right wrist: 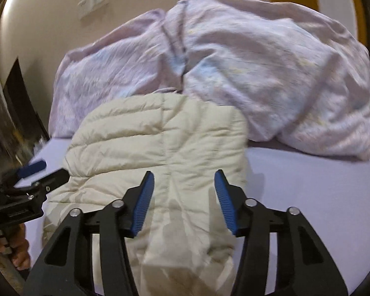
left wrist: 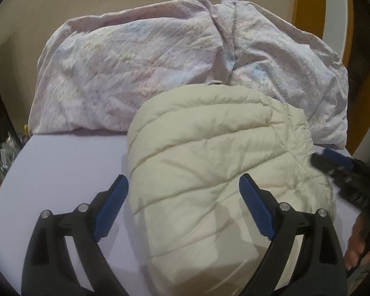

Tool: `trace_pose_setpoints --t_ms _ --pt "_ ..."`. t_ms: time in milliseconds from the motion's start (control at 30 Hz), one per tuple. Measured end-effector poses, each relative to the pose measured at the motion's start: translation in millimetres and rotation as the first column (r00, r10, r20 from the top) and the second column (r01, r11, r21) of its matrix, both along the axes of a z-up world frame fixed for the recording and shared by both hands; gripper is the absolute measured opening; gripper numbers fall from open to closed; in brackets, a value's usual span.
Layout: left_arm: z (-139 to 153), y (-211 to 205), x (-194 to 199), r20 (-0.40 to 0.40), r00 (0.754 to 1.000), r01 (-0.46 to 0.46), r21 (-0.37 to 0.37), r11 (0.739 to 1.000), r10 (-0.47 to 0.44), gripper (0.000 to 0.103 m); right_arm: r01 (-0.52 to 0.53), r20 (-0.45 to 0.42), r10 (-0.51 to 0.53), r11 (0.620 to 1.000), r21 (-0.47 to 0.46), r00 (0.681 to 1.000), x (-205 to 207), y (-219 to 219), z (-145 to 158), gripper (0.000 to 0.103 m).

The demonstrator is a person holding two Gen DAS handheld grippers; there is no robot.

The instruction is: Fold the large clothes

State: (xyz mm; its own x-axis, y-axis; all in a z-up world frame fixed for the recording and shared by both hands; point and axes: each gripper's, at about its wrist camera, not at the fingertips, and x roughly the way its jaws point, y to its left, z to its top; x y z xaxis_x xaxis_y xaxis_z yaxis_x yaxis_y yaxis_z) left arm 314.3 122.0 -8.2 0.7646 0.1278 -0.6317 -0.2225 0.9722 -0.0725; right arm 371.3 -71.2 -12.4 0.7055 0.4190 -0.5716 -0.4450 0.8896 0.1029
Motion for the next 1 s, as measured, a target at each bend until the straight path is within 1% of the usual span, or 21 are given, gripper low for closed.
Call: trace_pose_setpoints --t_ms 100,133,167,233,333,500,733,833,1000 --pt "-9.7 -4.2 19.5 -0.039 0.999 -0.005 0.043 0.999 0.006 0.090 0.017 -0.004 -0.018 0.997 -0.070 1.000 15.1 15.1 -17.2 0.050" --pt "-18.3 -4.1 27.5 -0.068 0.998 -0.001 0.049 0.999 0.004 0.090 0.024 -0.012 -0.026 0.995 -0.094 1.000 21.1 17.6 -25.1 0.050" --pt "-22.7 -3.8 30.8 -0.079 0.997 0.002 0.049 0.999 0.001 0.090 0.028 -0.018 -0.030 0.994 -0.109 0.999 26.0 20.2 -31.9 0.050" --pt "-33.5 -4.8 34.8 -0.079 0.997 0.016 0.057 0.998 -0.011 0.090 0.018 -0.028 -0.021 0.993 -0.118 0.999 28.8 18.9 -42.2 0.050" --pt "-39.3 -6.7 39.0 -0.082 0.996 0.027 0.067 0.997 -0.022 0.090 0.008 -0.042 -0.013 0.992 -0.129 0.999 33.7 19.7 -52.4 0.050" --pt "-47.8 -7.3 43.8 -0.084 0.996 0.035 0.065 0.997 -0.030 0.092 -0.005 -0.055 -0.002 0.992 -0.124 0.998 40.8 18.2 -62.5 0.050" --pt "-60.6 -0.8 50.8 -0.088 0.996 0.030 0.035 0.999 -0.026 0.095 -0.019 -0.092 0.010 0.995 -0.098 0.996 49.6 18.1 -72.7 0.052" --pt "-62.7 1.8 53.0 -0.094 0.995 0.027 0.020 0.999 -0.025 0.097 -0.024 -0.111 0.016 0.997 -0.075 0.994 52.1 16.4 -74.8 0.052" --pt "-63.1 3.5 55.1 -0.101 0.995 0.022 0.020 1.000 -0.020 0.098 -0.024 -0.117 0.016 0.998 -0.062 0.993 53.5 16.0 -76.2 0.053"
